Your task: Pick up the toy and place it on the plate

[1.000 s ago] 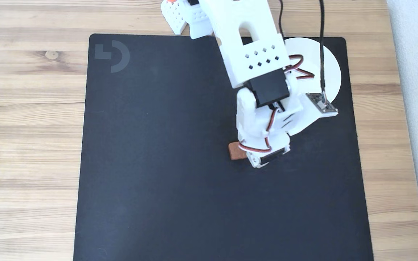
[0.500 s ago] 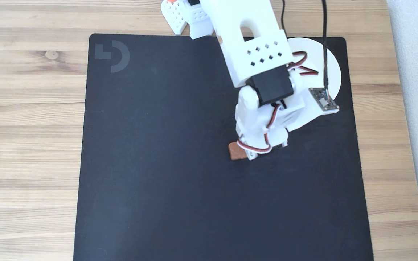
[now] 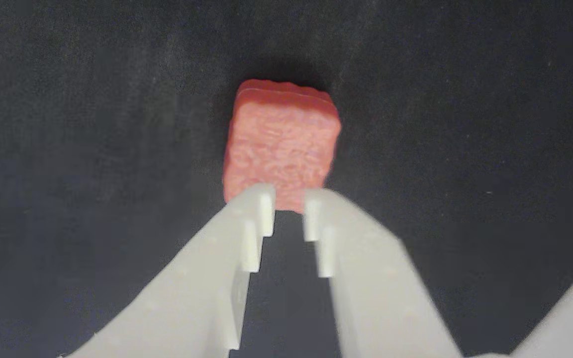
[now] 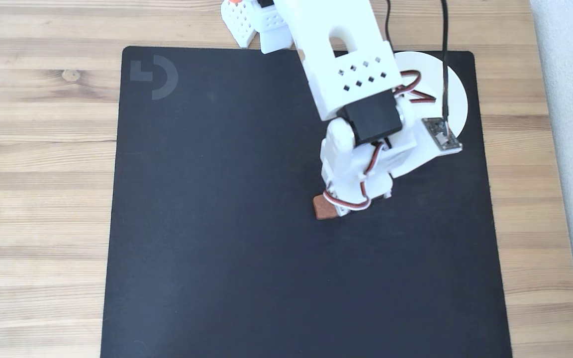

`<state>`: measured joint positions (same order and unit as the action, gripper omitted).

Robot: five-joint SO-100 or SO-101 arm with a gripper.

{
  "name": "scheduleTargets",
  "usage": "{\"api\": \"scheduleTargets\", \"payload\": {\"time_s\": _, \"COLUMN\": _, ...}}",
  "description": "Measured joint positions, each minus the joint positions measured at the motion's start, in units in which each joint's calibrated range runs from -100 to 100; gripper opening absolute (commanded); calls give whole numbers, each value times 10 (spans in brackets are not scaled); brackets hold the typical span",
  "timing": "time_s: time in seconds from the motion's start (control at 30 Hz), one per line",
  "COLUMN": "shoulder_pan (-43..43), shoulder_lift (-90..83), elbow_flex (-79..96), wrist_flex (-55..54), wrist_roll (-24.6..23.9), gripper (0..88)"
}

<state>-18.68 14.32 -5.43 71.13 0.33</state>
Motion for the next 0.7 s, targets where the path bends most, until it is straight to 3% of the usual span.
{"api": "scheduleTargets", "payload": {"time_s": 0.7, "shoulder_pan": 0, "shoulder_lift": 0, "elbow_flex": -44, "wrist_flex": 38, "wrist_roll": -1, "gripper": 364}}
